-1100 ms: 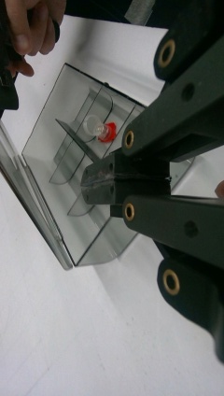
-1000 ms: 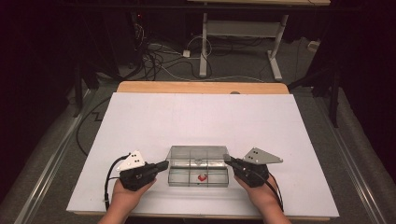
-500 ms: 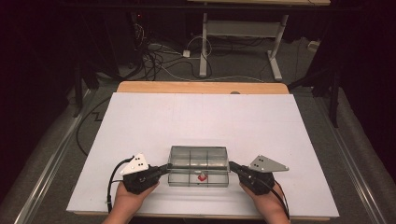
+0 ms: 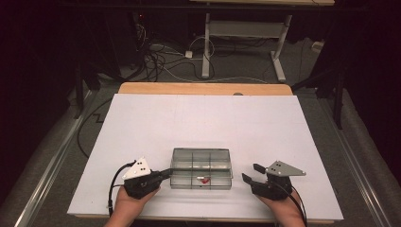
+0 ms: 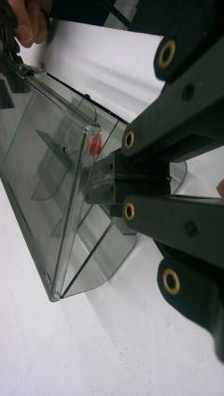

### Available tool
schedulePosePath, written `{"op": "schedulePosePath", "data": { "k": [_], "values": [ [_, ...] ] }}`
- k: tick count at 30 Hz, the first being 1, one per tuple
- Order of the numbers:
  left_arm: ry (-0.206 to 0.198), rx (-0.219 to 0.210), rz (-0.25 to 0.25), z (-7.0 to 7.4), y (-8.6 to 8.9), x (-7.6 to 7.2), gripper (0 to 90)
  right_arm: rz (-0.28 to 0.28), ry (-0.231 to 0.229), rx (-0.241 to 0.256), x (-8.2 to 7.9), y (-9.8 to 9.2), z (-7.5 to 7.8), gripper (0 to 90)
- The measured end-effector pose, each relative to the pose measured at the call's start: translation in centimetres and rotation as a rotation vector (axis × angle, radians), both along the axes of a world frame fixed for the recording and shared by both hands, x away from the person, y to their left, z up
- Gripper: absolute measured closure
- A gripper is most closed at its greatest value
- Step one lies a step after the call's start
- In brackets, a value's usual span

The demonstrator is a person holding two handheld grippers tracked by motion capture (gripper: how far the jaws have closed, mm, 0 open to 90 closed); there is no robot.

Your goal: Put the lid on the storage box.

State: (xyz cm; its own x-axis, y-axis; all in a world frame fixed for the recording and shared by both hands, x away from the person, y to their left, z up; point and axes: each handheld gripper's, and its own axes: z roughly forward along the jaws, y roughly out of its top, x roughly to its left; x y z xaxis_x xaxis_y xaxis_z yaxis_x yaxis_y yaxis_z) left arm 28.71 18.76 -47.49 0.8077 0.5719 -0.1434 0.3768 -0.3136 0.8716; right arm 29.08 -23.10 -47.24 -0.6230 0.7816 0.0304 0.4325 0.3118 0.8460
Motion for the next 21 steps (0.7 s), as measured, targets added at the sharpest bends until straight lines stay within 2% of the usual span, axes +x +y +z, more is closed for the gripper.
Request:
{"op": "schedulePosePath", "data": {
  "k": [3,5,11,14,19,21],
  "values": [
    [-0.002,0.005,0.002,0.0,0.1,0.0,87.6,0.005,0.024,0.015,0.3,0.0,0.0,12.6],
    [-0.006,0.021,0.003,-0.1,0.0,-0.2,87.6,0.003,0.038,-0.006,0.5,0.2,0.0,1.7],
    [-0.016,0.047,0.01,-0.3,0.3,-0.3,87.6,-0.008,0.061,-0.045,0.8,0.1,-0.6,0.5],
    [0.002,0.051,0.006,-0.7,0.4,-0.3,87.6,-0.007,0.069,-0.045,0.8,0.3,-0.8,0.5],
    [0.024,0.091,0.001,-1.7,0.4,-0.3,87.6,-0.003,0.065,-0.059,0.8,0.6,-0.8,0.5],
    [0.035,0.076,0.008,-1.8,0.7,-0.2,87.6,-0.005,0.062,-0.058,0.8,0.6,-0.8,0.5]
  ]
}}
